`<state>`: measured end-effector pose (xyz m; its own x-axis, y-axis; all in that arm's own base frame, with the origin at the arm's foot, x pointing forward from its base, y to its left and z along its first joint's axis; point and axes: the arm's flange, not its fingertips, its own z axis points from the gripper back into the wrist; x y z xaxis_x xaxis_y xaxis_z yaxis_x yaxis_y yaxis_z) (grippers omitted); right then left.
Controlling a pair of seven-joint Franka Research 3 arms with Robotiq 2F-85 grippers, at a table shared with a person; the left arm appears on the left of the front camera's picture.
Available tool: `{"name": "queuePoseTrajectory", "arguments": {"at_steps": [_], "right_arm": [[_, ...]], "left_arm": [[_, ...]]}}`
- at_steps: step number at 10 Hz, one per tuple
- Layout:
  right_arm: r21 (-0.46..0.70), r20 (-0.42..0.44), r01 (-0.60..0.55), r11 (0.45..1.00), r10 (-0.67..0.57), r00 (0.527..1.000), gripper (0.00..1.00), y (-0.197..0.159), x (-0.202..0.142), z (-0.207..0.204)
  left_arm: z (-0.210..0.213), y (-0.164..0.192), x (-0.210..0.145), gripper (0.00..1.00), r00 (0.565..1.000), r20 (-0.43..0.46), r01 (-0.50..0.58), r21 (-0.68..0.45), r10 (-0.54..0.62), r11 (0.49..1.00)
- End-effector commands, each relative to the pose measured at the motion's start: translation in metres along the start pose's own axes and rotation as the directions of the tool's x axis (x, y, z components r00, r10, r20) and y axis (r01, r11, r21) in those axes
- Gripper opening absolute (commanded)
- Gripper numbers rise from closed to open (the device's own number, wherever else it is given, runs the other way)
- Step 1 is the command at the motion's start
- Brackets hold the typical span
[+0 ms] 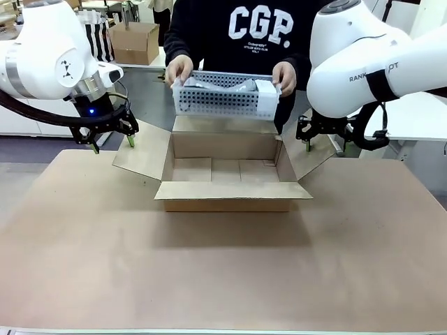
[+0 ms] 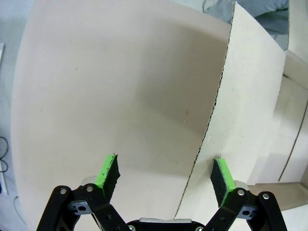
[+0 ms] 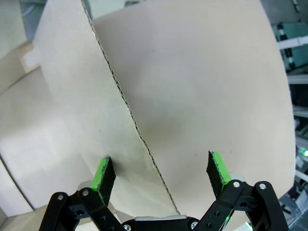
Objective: Pack the gift set into the box.
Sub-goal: Lift both hands away from the flaps of the Package Box.
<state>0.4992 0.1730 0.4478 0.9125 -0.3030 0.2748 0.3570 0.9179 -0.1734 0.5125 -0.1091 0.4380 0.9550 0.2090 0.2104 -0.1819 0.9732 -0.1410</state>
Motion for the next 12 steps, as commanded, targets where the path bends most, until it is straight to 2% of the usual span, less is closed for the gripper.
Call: {"name": "queuePoseTrajectory", "arguments": {"at_steps": [1, 12], "right_arm": [[-0.022, 0.015, 0.018, 1.000, -0.017, 1.000, 1.00, 0.0029, 0.0039, 0.0015], [-0.022, 0.015, 0.018, 1.000, -0.017, 1.000, 1.00, 0.0029, 0.0039, 0.0015]], "left_arm": [[0.0008, -0.0009, 0.0007, 1.00, 1.000, 0.001, -0.011, 0.022, 0.011, 1.000], [0.0008, -0.0009, 0.0007, 1.00, 1.000, 0.001, -0.011, 0.022, 0.011, 1.000]]}}
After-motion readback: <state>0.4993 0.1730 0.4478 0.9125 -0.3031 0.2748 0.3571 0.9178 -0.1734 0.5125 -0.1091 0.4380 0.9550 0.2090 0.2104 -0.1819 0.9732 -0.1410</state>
